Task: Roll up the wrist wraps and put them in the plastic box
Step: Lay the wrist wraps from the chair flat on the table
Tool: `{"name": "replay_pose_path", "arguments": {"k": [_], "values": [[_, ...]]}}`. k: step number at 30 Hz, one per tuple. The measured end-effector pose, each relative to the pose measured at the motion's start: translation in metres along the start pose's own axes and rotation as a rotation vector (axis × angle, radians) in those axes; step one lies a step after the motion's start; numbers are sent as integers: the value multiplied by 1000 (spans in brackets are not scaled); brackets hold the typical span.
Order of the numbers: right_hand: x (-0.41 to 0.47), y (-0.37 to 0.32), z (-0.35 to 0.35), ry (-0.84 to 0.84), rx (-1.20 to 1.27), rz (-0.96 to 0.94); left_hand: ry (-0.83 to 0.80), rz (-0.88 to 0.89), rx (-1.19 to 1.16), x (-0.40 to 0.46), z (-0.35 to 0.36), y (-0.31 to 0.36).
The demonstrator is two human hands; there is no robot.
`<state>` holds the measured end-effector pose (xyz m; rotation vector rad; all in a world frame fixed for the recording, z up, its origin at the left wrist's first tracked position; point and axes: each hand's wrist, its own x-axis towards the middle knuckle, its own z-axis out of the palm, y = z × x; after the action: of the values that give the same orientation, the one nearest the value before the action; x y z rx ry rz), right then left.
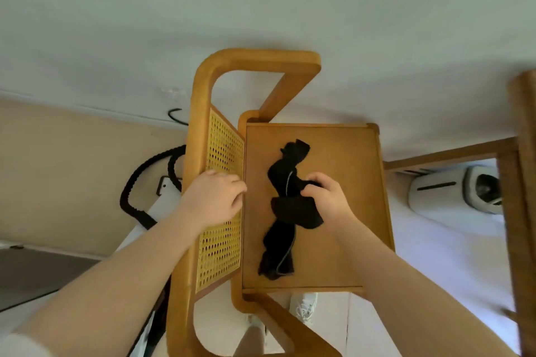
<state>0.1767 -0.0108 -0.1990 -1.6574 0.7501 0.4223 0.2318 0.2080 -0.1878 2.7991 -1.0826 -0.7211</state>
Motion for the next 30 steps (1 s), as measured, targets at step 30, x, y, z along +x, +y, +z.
{"name": "replay_pose_path", "arguments": {"k": [30], "values": [[-183,-67,-208,-701,503,-575,-524,-358,-2162,-19,-102,263]]}}
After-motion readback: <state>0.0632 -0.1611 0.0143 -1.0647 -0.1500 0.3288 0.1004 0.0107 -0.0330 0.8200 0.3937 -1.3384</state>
